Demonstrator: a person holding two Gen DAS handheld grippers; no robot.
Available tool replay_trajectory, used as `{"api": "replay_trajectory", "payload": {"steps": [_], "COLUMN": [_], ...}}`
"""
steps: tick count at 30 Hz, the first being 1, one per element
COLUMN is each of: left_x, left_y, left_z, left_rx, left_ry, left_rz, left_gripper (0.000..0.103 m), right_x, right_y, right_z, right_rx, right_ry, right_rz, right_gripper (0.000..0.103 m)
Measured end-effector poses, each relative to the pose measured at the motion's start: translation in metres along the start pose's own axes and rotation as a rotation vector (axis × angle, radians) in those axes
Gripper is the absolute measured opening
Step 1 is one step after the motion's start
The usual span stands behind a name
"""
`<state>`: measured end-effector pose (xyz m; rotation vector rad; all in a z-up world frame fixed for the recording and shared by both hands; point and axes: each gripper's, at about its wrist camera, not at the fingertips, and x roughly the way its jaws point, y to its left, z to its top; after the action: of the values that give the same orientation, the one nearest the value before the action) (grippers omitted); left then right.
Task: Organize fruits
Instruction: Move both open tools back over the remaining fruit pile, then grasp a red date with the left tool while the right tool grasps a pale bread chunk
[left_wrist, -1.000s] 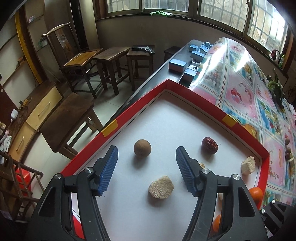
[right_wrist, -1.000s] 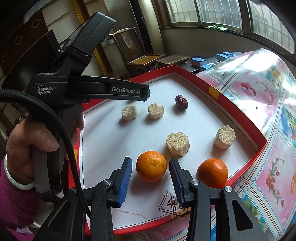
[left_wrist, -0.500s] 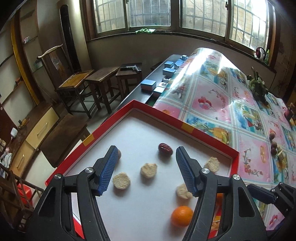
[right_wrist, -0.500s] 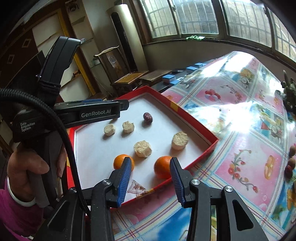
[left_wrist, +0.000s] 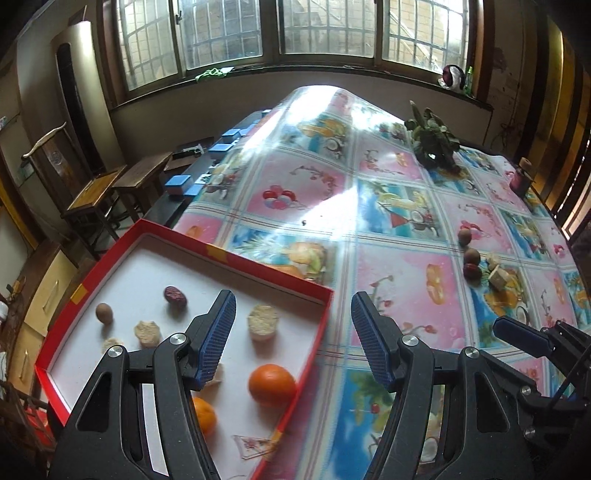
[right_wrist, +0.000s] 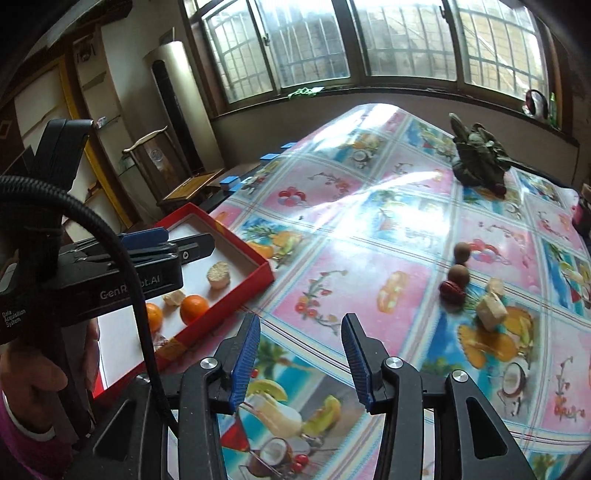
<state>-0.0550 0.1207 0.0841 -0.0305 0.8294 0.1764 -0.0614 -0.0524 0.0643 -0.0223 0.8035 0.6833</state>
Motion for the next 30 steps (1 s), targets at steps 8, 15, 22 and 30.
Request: {"api": "replay_trajectory", "payload": {"steps": [8,15,22,30], "left_x": [0.014,0.033,0.061,0.088], "left_y": [-0.051,-0.089,-0.129,-0.165], "left_z": [0.001,0.003,0.012,0.017], "left_rx": [0.068,0.105,0.187,0.252], "left_ry": [0.031,0.07,0.1,0.145], "left_rz": [-0.071,-0.146,-0.21,-0.262], "left_gripper": [0.065,0.066,0.065,0.065], "right_x": [-0.022,-0.034,-0.031,-0.027], "right_y": [-0.062,-0.108,-0.123,-0.134], "right_z": [-0.023,-0.036,-0.034,-0.037], "right_rx": [0.098,0.178,0.181,0.201], "right_ry": [0.008,0.006,0.015,0.014], "right_rz": [-0.112,-0.182,-0.211,-0.179], "right_gripper": [0.046,0.046,0.046,0.046]}}
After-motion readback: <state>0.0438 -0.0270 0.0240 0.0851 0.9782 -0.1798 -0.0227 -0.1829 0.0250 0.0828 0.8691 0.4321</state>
